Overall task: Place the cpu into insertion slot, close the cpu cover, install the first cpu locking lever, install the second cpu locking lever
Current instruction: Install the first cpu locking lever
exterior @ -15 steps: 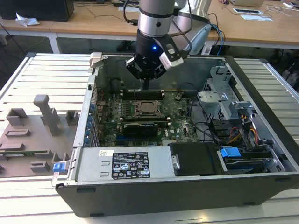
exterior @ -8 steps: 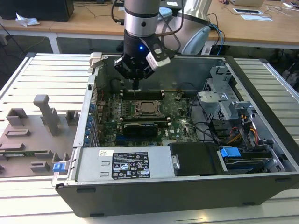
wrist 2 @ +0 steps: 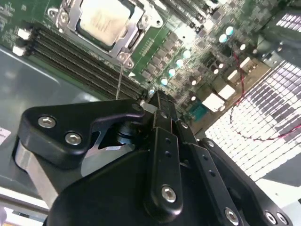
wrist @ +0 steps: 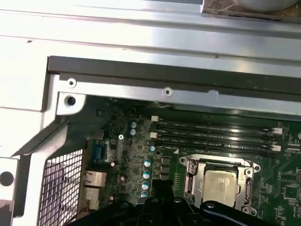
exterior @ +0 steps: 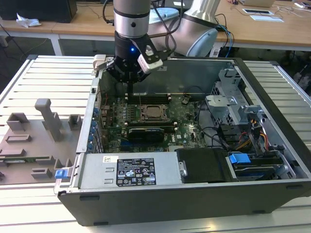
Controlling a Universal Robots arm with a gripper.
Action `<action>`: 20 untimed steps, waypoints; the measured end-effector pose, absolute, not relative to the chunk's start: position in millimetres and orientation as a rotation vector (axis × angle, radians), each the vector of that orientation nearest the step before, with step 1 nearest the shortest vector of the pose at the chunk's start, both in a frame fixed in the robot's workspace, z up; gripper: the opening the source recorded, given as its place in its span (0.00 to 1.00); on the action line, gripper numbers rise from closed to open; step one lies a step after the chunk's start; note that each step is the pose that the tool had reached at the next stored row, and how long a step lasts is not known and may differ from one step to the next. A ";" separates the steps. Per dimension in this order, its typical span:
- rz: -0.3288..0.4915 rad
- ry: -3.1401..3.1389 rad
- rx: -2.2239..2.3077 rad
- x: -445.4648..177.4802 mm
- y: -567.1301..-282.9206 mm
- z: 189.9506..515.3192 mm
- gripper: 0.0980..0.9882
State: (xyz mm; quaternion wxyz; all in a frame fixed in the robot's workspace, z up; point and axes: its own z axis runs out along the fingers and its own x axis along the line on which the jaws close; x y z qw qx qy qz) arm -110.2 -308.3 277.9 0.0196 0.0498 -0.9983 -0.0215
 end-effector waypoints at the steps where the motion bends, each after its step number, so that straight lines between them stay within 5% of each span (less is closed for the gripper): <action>1: -0.068 -3.098 0.155 -110.3 -302.5 276.9 0.01; 20: -0.070 -3.095 0.154 -67.1 -284.5 262.9 0.01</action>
